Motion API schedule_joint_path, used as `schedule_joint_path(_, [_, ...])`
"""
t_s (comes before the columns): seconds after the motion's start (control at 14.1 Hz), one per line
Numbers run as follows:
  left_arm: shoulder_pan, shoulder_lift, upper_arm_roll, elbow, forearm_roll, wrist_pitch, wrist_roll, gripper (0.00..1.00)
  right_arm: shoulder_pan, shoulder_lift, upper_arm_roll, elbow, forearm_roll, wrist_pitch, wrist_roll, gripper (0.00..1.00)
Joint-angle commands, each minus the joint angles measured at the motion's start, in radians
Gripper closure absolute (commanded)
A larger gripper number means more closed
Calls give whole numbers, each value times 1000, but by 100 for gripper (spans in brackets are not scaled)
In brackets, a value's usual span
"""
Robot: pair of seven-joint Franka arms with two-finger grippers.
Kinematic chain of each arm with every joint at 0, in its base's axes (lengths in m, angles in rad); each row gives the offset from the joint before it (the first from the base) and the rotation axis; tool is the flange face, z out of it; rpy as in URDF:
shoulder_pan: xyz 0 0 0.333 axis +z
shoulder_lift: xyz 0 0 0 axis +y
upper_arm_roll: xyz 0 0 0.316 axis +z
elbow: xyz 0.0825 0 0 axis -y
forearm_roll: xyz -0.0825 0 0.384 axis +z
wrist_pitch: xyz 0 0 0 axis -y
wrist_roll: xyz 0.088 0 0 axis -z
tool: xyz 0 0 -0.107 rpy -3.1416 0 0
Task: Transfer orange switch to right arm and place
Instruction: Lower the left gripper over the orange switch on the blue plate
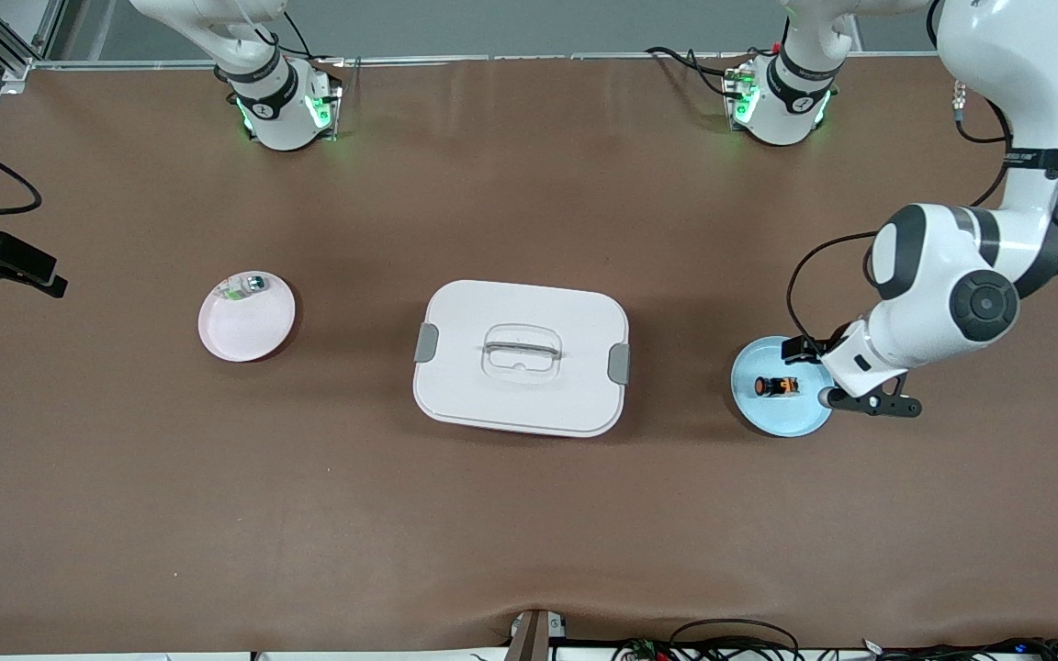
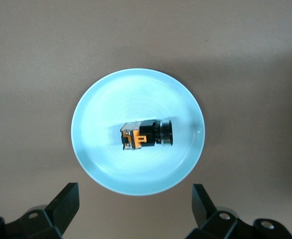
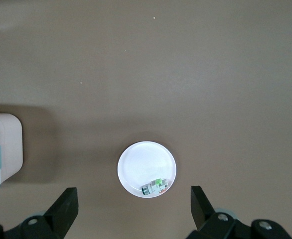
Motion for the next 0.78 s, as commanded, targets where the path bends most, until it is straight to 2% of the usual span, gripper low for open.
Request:
schedule_joint_path(0.0, [8,-22,-10,-114,-15,148,-49,0,-21,11,17,19,-7,-3,-6,0])
schedule_joint_path(0.43, [2,63,-12,-120,-3,292,-25,0,-21,11,17,19,-7,-3,-6,0])
schedule_joint_path(0.71, [8,96,-14,-116,-8,340,-23,0,-19,11,17,19,-7,-3,-6,0])
